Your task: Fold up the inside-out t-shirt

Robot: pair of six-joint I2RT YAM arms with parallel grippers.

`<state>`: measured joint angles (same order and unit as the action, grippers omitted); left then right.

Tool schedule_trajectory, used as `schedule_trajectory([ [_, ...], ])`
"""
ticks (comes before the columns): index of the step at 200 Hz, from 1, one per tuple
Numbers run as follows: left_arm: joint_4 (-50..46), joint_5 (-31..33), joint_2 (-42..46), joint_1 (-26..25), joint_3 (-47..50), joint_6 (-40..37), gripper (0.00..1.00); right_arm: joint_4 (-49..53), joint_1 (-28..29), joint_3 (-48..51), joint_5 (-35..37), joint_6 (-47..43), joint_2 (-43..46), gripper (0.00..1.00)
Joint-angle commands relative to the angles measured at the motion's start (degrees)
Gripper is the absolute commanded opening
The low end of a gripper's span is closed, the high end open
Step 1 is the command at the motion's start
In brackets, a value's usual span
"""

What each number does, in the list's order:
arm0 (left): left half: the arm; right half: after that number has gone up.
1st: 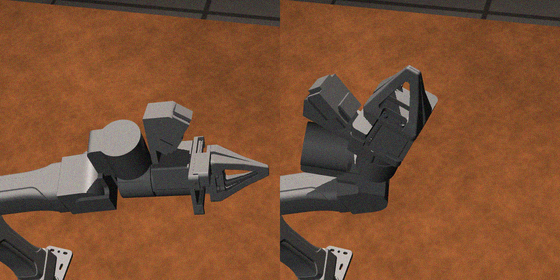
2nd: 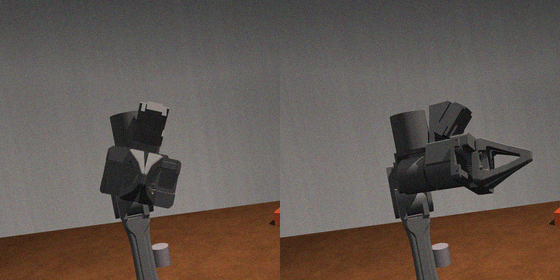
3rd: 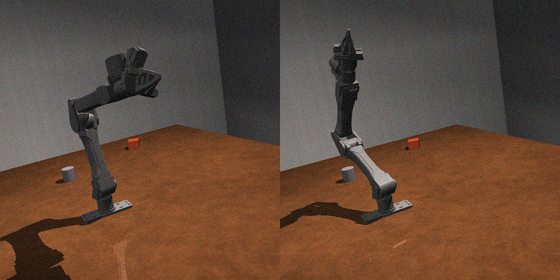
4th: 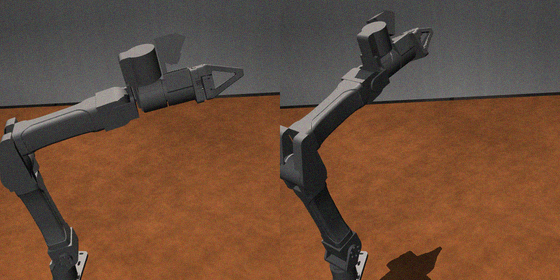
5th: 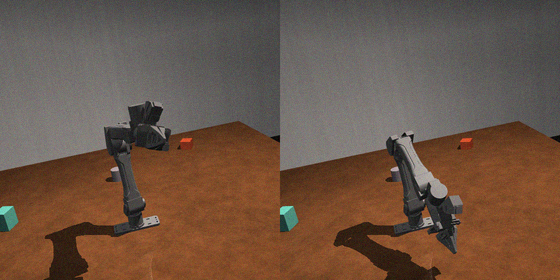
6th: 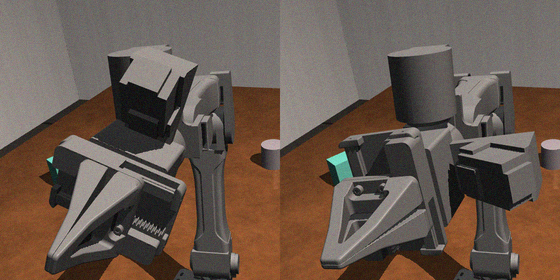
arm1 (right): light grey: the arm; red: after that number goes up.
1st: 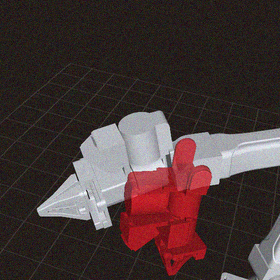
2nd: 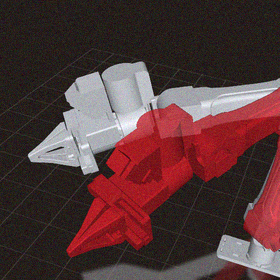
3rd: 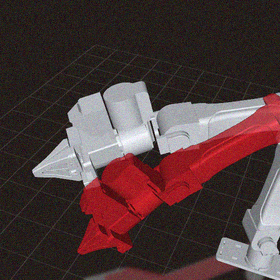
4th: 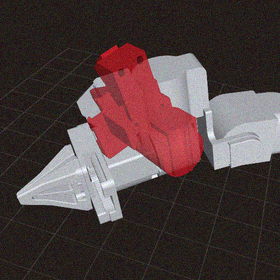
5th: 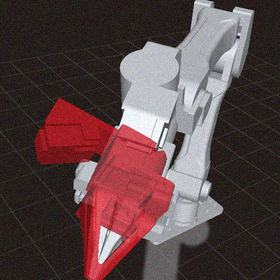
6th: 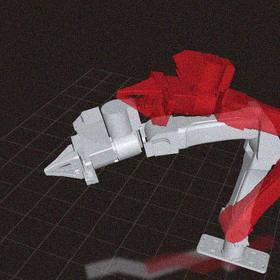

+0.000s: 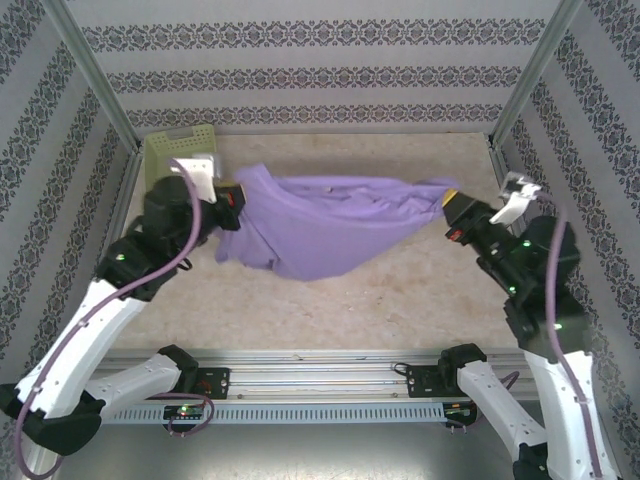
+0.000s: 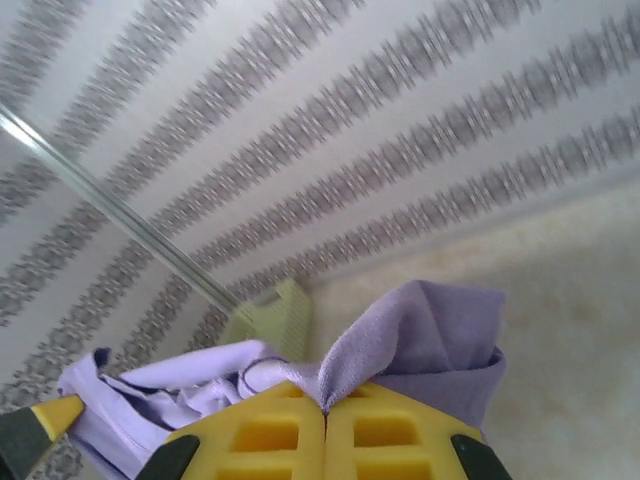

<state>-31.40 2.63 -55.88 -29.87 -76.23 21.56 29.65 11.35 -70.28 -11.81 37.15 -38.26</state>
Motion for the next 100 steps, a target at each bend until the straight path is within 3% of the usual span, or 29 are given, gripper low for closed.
schedule_trajectory([
  [1, -0.2, -3.1, -0.6, 0.5, -9.9, -5.5, 0.00, -1.5, -0.5, -9.3, 2.4, -4.1, -0.5, 0.00],
  [32, 2.4, -7.8, 0.5, 0.5, -12.4, -4.9, 0.00, -0.8, -0.5, -13.7, 8.5, -5.4, 0.9, 0.00],
  [73, -5.5, -7.3, -12.1, 0.5, -8.1, -4.5, 0.00, 0.4, -0.5, -1.8, 9.1, -3.2, -0.2, 0.00],
  [100, -8.0, -5.0, -20.1, 0.5, -6.2, -3.2, 0.00, 3.1, -0.5, 5.1, 13.3, -2.8, -1.4, 0.00],
])
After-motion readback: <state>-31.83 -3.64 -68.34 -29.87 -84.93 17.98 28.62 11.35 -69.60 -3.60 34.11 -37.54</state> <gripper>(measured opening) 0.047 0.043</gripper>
